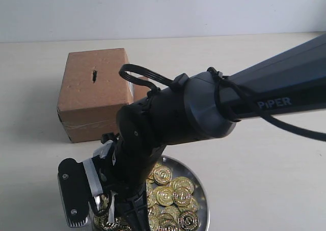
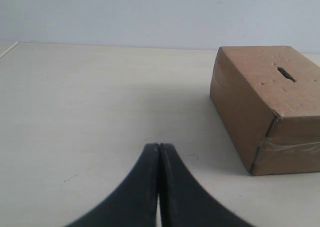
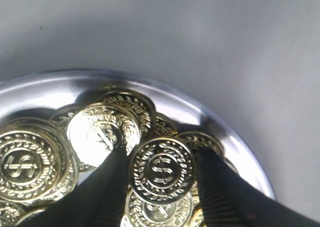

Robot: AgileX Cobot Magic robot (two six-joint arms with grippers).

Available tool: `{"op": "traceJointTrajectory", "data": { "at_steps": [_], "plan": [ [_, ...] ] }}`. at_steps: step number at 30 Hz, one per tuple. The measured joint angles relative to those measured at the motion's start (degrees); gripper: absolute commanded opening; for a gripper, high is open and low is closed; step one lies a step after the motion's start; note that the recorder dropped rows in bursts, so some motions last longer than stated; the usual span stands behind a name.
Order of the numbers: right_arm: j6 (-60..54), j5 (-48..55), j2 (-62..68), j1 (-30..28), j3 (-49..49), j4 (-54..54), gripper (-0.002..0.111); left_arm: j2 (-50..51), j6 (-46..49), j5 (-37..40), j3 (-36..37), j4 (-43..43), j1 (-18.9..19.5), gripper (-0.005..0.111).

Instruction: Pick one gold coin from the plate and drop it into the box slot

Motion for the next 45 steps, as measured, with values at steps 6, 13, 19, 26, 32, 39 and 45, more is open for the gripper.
{"op": "traceJointTrajectory", "data": {
  "at_steps": [6, 13, 19, 26, 32, 39, 45],
  "plan": [
    [0.3, 0.0, 0.0, 0.0, 0.0, 0.0, 0.039, 0.0, 0.0, 0.0, 0.0, 0.0, 0.0, 0.001],
    [0.4, 0.0, 0.0, 0.0, 0.0, 0.0, 0.029, 0.0, 0.0, 0.0, 0.0, 0.0, 0.0, 0.001],
    [0.4, 0.0, -2.3, 0.0, 0.0, 0.0, 0.027, 0.0, 0.0, 0.0, 0.0, 0.0, 0.0, 0.001],
    [3.5, 4.9, -5.7, 0.0, 0.0, 0.0, 0.027, 0.0, 0.0, 0.1, 0.0, 0.0, 0.0, 0.001],
    [5.6, 12.4, -10.7, 0.0, 0.0, 0.0, 0.027, 0.0, 0.0, 0.1, 0.0, 0.0, 0.0, 0.001],
    [6.2, 15.4, -13.8, 0.0, 0.0, 2.2, 0.027, 0.0, 0.0, 0.1, 0.0, 0.0, 0.0, 0.001],
    [6.2, 17.8, -13.9, 0.0, 0.0, 2.4, 0.027, 0.0, 0.0, 0.1, 0.0, 0.3, 0.0, 0.001]
  ]
}}
